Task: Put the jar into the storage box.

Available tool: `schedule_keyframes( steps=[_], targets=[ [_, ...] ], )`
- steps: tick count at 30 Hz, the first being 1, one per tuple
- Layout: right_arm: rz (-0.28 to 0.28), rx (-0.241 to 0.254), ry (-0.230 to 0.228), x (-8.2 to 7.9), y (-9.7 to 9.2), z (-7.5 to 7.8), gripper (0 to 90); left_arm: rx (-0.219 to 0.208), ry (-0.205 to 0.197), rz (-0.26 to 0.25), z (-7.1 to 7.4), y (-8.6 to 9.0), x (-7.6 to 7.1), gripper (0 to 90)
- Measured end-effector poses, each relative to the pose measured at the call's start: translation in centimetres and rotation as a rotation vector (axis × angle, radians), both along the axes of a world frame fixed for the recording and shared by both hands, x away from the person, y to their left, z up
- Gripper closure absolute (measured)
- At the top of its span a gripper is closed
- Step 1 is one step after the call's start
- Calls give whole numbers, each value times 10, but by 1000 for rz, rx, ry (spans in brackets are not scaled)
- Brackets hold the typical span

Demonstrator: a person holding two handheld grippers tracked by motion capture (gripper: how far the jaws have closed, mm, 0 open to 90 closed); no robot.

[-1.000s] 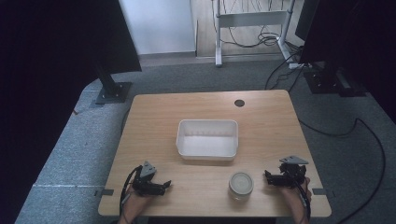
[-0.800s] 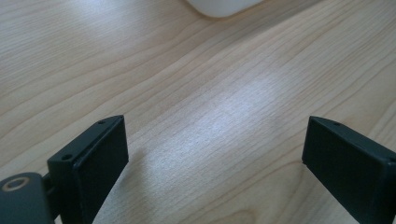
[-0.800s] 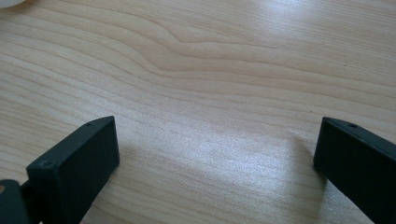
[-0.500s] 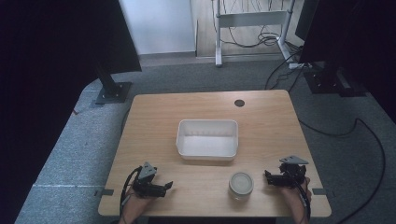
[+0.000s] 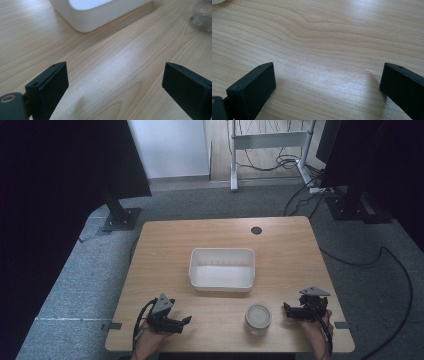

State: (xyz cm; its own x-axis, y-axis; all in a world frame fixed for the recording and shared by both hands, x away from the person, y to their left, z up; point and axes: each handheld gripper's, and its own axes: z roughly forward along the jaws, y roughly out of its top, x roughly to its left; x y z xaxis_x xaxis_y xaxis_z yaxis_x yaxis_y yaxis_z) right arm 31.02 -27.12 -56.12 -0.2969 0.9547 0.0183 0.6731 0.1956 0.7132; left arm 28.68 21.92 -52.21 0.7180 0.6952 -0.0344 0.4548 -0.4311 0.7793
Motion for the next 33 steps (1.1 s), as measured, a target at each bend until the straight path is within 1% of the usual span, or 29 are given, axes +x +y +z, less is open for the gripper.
schedule_keyframes(
  steps=[10,14,25,26,27,33],
  targets=[
    [0,0,0,0,0,0,0,-32,-2,-36,4,-13,-3,64],
    [0,0,0,0,0,0,0,-48,-4,-54,6,-21,-4,64],
    [0,0,0,0,0,0,0,-66,-6,-93,8,-39,-5,63],
    [0,-1,-1,0,0,0,0,-68,-8,-104,9,-43,-5,63],
    [0,0,0,0,0,0,0,-68,-8,-104,9,-43,-5,62],
    [0,0,0,0,0,0,0,-71,-13,-138,11,-56,-7,63]
  ],
)
